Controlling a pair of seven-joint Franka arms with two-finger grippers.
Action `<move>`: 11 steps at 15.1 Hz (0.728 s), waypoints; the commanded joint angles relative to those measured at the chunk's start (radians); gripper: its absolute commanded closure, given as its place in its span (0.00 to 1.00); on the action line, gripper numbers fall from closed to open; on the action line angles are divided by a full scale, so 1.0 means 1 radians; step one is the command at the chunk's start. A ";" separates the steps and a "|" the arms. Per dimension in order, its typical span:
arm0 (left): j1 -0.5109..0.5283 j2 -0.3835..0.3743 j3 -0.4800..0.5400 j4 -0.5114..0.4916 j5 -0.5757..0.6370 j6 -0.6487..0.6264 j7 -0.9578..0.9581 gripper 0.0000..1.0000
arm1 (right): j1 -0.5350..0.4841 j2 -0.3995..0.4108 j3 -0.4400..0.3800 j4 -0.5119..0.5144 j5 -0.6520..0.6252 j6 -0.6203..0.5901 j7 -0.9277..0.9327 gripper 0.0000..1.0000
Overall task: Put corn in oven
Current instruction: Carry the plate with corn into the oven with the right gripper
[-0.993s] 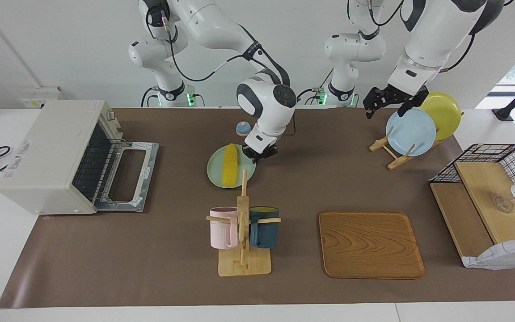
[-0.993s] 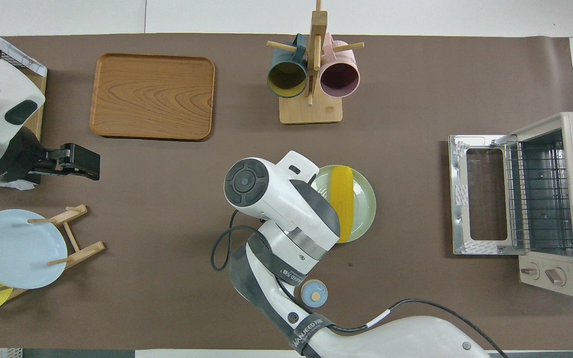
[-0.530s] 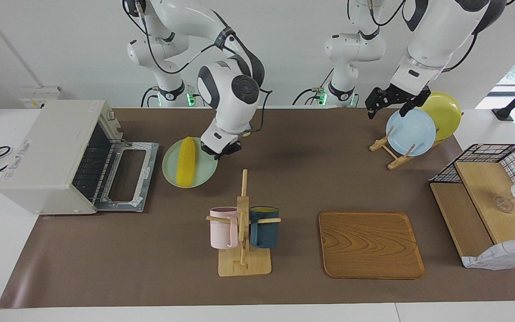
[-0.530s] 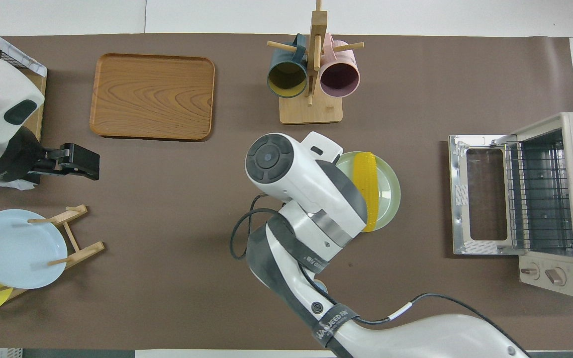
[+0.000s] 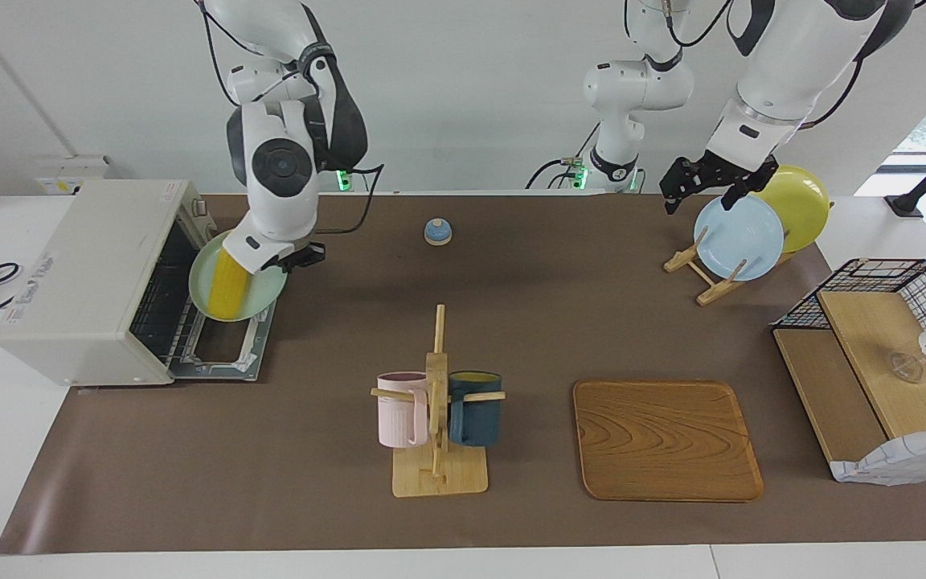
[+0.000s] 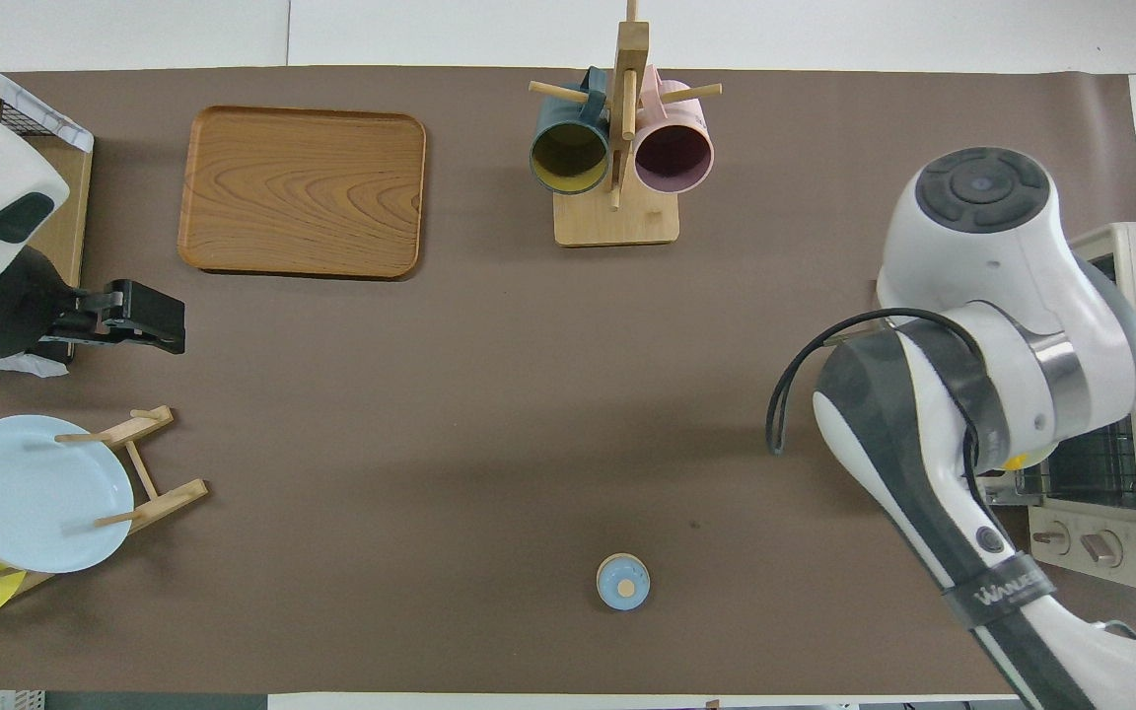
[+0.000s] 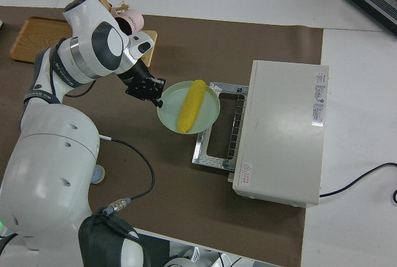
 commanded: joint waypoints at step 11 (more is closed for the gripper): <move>0.020 0.004 -0.017 0.013 0.005 -0.019 0.008 0.00 | -0.271 -0.073 0.014 -0.232 -0.043 0.290 -0.303 1.00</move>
